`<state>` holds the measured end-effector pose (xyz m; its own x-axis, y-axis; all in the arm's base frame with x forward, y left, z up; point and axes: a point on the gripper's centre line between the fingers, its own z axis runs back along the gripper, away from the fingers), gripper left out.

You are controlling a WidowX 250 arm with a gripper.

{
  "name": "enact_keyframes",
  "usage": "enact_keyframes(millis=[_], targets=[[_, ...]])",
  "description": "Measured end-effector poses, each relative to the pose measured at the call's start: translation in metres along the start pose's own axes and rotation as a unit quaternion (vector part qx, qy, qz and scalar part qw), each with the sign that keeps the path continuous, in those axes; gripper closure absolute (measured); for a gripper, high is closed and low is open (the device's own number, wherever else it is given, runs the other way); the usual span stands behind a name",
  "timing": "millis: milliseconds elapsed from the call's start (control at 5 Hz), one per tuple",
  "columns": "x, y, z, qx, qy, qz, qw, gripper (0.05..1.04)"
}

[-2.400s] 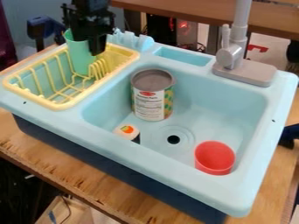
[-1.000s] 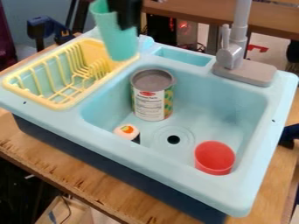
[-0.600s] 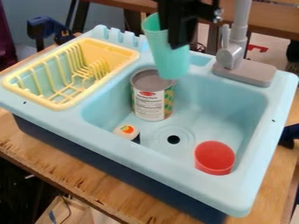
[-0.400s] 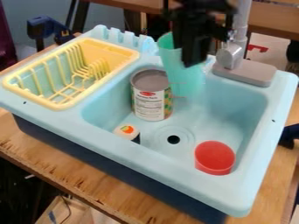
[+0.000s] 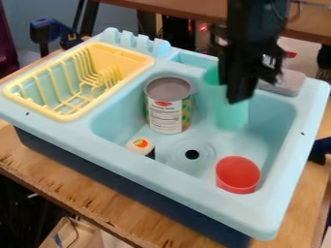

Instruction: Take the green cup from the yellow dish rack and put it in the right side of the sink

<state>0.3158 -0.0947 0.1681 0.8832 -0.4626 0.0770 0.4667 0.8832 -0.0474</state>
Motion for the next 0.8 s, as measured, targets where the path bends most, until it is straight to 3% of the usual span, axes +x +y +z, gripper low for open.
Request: enact_keyframes(millis=[400, 800], targets=[[0.018, -0.014, -0.035, -0.018, 0.005, -0.023, 0.9996, 0.995], [0.033, -0.014, -0.046, 0.000, 0.015, -0.008, 0.9999, 0.975]])
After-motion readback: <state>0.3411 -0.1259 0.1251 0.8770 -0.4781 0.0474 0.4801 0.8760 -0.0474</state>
